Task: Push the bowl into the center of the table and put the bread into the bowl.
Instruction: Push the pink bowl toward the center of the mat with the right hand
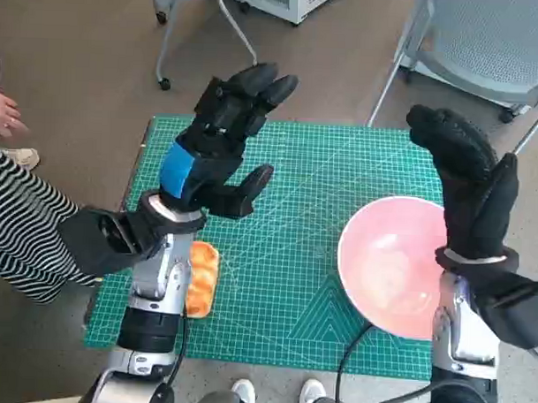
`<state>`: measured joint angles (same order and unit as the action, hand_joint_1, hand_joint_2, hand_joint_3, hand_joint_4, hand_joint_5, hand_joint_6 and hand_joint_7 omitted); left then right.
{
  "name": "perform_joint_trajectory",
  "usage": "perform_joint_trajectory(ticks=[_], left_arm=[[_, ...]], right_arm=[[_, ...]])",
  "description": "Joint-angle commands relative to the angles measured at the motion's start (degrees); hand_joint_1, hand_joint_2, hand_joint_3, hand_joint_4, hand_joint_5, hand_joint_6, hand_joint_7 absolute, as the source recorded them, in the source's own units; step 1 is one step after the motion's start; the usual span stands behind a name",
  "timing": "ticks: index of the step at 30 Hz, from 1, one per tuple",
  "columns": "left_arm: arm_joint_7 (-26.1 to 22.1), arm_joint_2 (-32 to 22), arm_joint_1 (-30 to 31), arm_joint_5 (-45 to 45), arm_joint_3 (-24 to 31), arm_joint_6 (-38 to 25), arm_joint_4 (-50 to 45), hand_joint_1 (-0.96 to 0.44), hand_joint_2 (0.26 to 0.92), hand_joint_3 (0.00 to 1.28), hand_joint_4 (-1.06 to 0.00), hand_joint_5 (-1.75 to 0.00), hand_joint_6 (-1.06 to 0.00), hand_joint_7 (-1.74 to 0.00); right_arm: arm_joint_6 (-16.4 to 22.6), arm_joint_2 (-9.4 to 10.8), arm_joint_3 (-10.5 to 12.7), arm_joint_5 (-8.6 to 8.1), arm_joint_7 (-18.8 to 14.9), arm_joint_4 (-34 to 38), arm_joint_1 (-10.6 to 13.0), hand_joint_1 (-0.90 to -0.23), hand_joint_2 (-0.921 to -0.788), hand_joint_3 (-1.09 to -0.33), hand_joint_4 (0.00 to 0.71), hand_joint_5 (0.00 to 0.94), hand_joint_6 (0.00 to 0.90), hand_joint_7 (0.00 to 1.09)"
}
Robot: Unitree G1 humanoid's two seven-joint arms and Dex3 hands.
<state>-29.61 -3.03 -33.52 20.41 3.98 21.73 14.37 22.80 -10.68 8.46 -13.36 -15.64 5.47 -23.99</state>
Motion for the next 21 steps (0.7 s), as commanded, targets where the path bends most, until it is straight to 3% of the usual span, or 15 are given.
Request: perform_joint_trajectory(ticks=[1,21], left_arm=[[0.3,-0.2,0.0,0.0,-0.4,-1.7,-1.7,-0.17,0.608,0.91,0.00,-0.47,0.00,-0.64],[0.0,0.1,0.7,0.9,-0.2,-3.6,-2.9,-0.17,0.607,0.89,0.00,-0.45,0.00,-0.64]], right_arm=[[-0.9,-0.2,0.0,-0.19,-0.4,0.4,0.4,-0.709,-0.921,-0.651,0.236,0.002,0.101,0.53],[-1.2,-0.7,0.6,-0.50,-0.5,0.1,0.9,-0.706,-0.921,-0.651,0.237,0.001,0.100,0.53]])
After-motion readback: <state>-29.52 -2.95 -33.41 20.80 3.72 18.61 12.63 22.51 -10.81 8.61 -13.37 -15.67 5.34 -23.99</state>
